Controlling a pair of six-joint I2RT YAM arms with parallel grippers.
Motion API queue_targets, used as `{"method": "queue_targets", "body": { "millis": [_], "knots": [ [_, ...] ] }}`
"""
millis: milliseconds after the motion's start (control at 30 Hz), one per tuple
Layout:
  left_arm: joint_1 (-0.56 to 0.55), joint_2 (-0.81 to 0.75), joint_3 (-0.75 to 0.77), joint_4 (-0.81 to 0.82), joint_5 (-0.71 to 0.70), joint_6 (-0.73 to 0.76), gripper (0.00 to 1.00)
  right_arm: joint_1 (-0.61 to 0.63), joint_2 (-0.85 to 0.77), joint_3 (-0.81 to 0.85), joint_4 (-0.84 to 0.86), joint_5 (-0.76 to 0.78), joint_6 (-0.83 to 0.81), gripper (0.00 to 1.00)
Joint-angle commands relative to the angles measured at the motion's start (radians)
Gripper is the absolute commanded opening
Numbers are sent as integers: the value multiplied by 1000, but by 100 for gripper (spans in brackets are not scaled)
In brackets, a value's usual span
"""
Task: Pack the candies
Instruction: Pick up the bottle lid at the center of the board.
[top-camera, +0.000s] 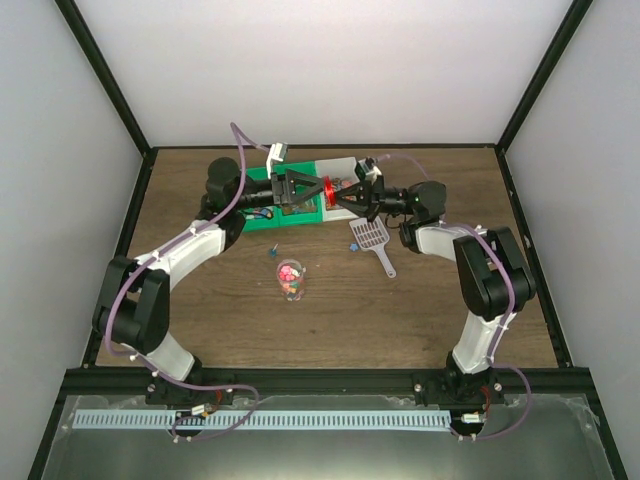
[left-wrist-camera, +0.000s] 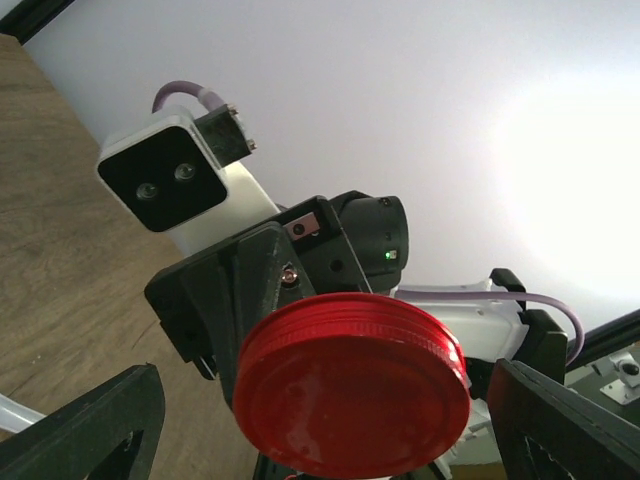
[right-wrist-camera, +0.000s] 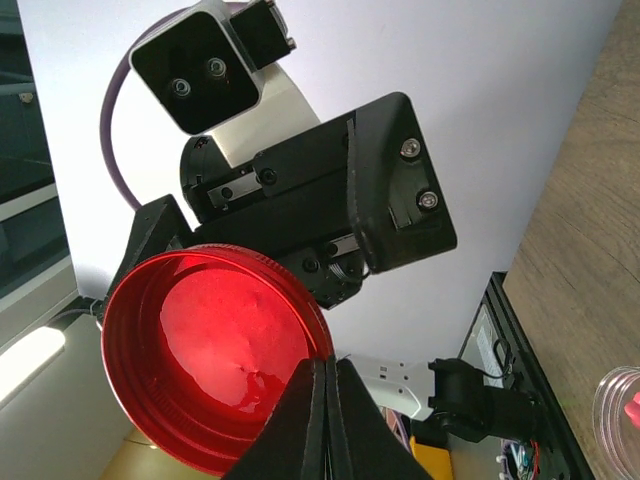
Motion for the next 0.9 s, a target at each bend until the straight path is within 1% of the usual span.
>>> {"method": "queue_targets", "body": {
  "millis": [0,333,700,867],
  "knots": [
    [-5,8,-13,82,31,-31,90,13,12,38,33,-5,-6,1],
    [-9,16,-16,70,38,-27,90,26,27,60,14,-11,-13,1],
    [-10,15,-22,67,43,-29,80,28,35,67,10,-11,-12,1],
    [-10,16,-24,60,40,-33,72,28,34,67,10,-13,-11,1]
  ]
}}
